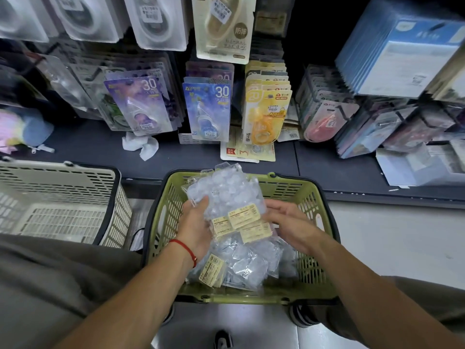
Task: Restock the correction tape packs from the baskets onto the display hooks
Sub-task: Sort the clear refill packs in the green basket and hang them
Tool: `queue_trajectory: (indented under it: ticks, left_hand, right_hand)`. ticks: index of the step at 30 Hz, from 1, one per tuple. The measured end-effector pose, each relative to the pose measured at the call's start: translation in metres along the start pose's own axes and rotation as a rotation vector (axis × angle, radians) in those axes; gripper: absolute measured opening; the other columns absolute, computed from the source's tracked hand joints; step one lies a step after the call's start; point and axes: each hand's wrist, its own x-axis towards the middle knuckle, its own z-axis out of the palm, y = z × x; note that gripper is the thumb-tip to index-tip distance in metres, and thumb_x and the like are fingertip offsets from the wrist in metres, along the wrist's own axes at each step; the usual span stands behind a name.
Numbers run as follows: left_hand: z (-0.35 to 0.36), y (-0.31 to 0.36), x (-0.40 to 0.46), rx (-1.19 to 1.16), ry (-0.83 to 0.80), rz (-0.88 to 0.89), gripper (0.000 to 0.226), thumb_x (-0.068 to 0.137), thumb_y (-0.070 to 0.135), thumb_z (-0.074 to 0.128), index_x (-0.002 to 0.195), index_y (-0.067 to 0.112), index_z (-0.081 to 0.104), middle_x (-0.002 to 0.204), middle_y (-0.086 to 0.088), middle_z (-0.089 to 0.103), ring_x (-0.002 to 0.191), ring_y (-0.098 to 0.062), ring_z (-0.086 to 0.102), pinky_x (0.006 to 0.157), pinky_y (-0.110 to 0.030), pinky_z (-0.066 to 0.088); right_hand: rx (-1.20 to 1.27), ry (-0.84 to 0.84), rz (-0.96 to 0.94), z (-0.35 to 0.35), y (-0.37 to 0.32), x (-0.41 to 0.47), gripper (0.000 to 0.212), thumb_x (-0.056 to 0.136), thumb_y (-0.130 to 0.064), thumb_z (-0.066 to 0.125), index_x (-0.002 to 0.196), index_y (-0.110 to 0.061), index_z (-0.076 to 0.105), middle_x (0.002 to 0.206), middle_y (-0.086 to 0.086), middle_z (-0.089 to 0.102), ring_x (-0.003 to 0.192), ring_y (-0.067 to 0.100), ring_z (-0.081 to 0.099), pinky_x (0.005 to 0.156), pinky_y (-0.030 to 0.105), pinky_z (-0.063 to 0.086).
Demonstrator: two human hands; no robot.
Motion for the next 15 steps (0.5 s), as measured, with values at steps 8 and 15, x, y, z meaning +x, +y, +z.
queue_trajectory:
  ticks: [8,15]
  left_hand:
    - [-0.011,-0.017,-0.002,0.201,-0.103,0.022,0.059,0.083,0.007,0.084,0.126,0.028,0.049,0.108,-0.011,0.08,0.091,-0.031,0.08,0.062,-0.046,0.063]
    - [-0.024,-0.013,0.008,0.223,-0.049,0.003,0.071,0.079,0.002,0.087,0.131,0.03,0.048,0.099,-0.014,0.081,0.085,-0.032,0.08,0.06,-0.043,0.063]
  right_hand:
    - [-0.313,-0.172,-0.005,0.023,0.008,0.01,0.048,0.1,-0.005,0.062,0.133,-0.038,0.071,0.121,-0.006,0.076,0.112,0.014,0.072,0.09,0.027,0.06]
    - [-1.176,0.394,0.109,-0.029,0.05,0.018,0.049,0.103,-0.024,0.062,0.151,-0.015,0.053,0.153,0.009,0.05,0.138,0.026,0.05,0.118,0.037,0.039]
